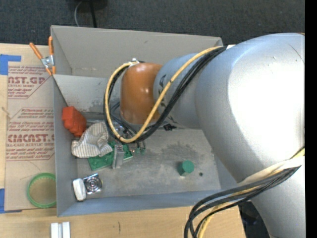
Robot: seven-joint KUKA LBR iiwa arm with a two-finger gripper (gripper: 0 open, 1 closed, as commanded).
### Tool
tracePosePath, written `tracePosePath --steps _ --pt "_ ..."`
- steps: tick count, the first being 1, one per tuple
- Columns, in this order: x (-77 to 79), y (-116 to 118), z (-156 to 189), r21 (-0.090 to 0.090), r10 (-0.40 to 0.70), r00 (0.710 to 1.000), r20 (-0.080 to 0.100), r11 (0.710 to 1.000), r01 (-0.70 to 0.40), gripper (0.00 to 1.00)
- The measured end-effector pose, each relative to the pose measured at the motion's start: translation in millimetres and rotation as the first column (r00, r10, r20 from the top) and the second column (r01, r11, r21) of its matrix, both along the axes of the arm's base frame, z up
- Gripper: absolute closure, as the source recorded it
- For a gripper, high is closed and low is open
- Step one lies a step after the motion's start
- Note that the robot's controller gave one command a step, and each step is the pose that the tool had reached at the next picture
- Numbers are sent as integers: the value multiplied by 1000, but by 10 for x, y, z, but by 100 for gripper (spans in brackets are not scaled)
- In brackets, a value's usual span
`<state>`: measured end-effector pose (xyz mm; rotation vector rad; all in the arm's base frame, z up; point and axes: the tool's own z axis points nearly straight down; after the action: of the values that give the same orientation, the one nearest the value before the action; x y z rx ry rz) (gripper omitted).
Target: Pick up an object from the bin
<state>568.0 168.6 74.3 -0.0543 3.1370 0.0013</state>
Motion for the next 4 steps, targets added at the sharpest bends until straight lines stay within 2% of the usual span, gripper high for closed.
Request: tracePosePath --steps 1,2,3,4 --pt "2 0 -2 0 -1 1000 0 1000 1 100" --pt "-118 4 -11 0 83 996 7 997 -83 100" --pt "-168 50 -18 -2 149 989 6 989 -149 100" --pt "-108 301 -33 -5 269 963 8 963 -269 100"
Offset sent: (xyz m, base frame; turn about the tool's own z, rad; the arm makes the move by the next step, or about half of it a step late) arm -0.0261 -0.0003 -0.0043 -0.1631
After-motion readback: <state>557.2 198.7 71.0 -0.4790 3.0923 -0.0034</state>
